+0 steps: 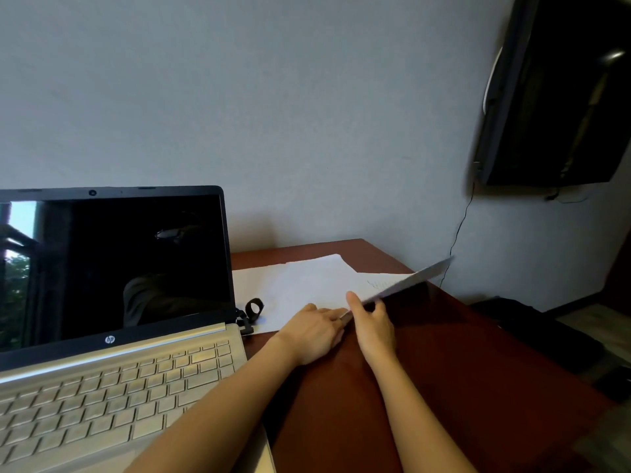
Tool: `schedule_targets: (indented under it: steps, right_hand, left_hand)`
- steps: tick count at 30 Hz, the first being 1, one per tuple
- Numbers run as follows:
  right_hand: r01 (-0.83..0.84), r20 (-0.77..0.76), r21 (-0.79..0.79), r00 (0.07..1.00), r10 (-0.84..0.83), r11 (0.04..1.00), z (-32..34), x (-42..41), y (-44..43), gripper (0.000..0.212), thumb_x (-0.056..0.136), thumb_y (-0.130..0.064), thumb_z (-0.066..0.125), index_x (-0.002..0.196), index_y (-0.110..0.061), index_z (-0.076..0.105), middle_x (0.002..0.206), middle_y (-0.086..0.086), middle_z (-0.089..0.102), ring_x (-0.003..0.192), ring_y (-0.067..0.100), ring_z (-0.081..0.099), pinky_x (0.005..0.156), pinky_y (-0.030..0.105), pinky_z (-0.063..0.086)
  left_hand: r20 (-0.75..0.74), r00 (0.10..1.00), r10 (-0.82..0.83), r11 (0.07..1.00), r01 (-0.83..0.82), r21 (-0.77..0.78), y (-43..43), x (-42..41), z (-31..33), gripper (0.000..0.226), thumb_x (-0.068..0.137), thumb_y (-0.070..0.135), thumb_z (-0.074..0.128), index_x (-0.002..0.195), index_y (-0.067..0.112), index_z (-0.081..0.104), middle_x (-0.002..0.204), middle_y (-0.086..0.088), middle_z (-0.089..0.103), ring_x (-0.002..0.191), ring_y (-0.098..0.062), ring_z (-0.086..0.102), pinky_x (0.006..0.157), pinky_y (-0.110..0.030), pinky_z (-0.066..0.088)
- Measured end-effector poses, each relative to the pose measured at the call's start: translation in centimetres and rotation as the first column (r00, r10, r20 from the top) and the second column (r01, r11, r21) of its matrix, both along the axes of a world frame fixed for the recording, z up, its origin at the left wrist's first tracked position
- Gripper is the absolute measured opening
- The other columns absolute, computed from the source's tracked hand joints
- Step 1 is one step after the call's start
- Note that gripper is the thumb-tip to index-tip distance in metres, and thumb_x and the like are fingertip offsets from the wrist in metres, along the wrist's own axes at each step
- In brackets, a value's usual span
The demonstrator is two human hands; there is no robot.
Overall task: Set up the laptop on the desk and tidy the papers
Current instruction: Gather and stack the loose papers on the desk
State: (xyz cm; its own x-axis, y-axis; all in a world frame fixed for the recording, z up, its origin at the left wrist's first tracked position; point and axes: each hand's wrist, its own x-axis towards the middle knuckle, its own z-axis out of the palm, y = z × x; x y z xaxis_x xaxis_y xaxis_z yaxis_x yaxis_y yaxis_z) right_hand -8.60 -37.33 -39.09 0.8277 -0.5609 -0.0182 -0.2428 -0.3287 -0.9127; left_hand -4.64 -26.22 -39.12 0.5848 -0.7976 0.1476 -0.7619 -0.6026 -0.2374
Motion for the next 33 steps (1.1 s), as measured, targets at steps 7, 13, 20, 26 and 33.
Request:
schedule_targets:
  steps: [7,13,20,26,33]
  right_hand:
    - [0.222,0.126,0.137,0.963,-0.239,0.965,0.4,-2.1,0.2,0.040,0.092,-0.005,0.048,0.132,-0.005,0.050,0.131,0.015,0.056,0.117,0.034,0.054,0.090,0.033,0.045]
    - [0.248,0.229,0.327,0.915,-0.331,0.912,0.2,-4.5,-1.0,0.043,0.090,0.003,0.046,0.132,-0.004,0.050,0.131,0.014,0.056,0.116,0.033,0.056,0.087,0.033,0.047]
    - [0.180,0.219,0.564,0.908,-0.357,0.806,0.3,-6.5,-3.2,0.051,0.085,0.018,0.038,0.131,-0.004,0.048,0.105,0.013,0.058,0.073,0.032,0.064,0.038,0.022,0.052]
    - [0.103,0.152,0.544,0.964,-0.218,0.833,0.8,-7.5,-3.4,0.042,0.089,0.013,0.042,0.126,-0.005,0.049,0.076,0.001,0.057,0.060,0.022,0.063,0.041,0.023,0.053]
    - [-0.013,0.123,0.524,0.991,-0.060,0.852,0.8,-8.4,-3.2,0.045,0.085,0.016,0.042,0.125,-0.003,0.050,0.102,0.017,0.062,0.071,0.028,0.064,0.051,0.031,0.056]
  left_hand:
    - [-0.104,0.990,-0.100,0.995,0.098,-0.023,0.3,-2.4,0.2,0.042,0.102,0.019,0.027,0.144,0.021,0.032,0.158,0.003,0.012,0.135,-0.023,0.035,0.102,-0.033,0.028]
    - [-0.188,0.970,0.157,0.943,-0.204,-0.264,1.2,-3.0,0.8,0.045,0.090,0.009,0.046,0.131,0.016,0.030,0.149,-0.005,0.028,0.123,-0.028,0.044,0.098,-0.036,0.032]
    - [-0.120,0.875,0.468,0.880,-0.474,-0.024,3.4,-1.3,1.2,0.040,0.092,-0.002,0.039,0.131,0.008,0.037,0.124,-0.015,0.055,0.115,-0.034,0.054,0.088,-0.040,0.046]
    - [-0.151,0.913,0.379,0.914,-0.395,-0.095,2.2,-2.2,1.9,0.037,0.090,-0.001,0.038,0.124,0.010,0.049,0.122,-0.015,0.058,0.112,-0.034,0.056,0.089,-0.037,0.043]
    - [-0.278,0.942,0.189,0.937,-0.258,-0.237,-3.0,-5.5,3.4,0.027,0.094,0.014,0.043,0.116,0.008,0.059,0.117,-0.014,0.063,0.106,-0.029,0.058,0.082,-0.028,0.043]
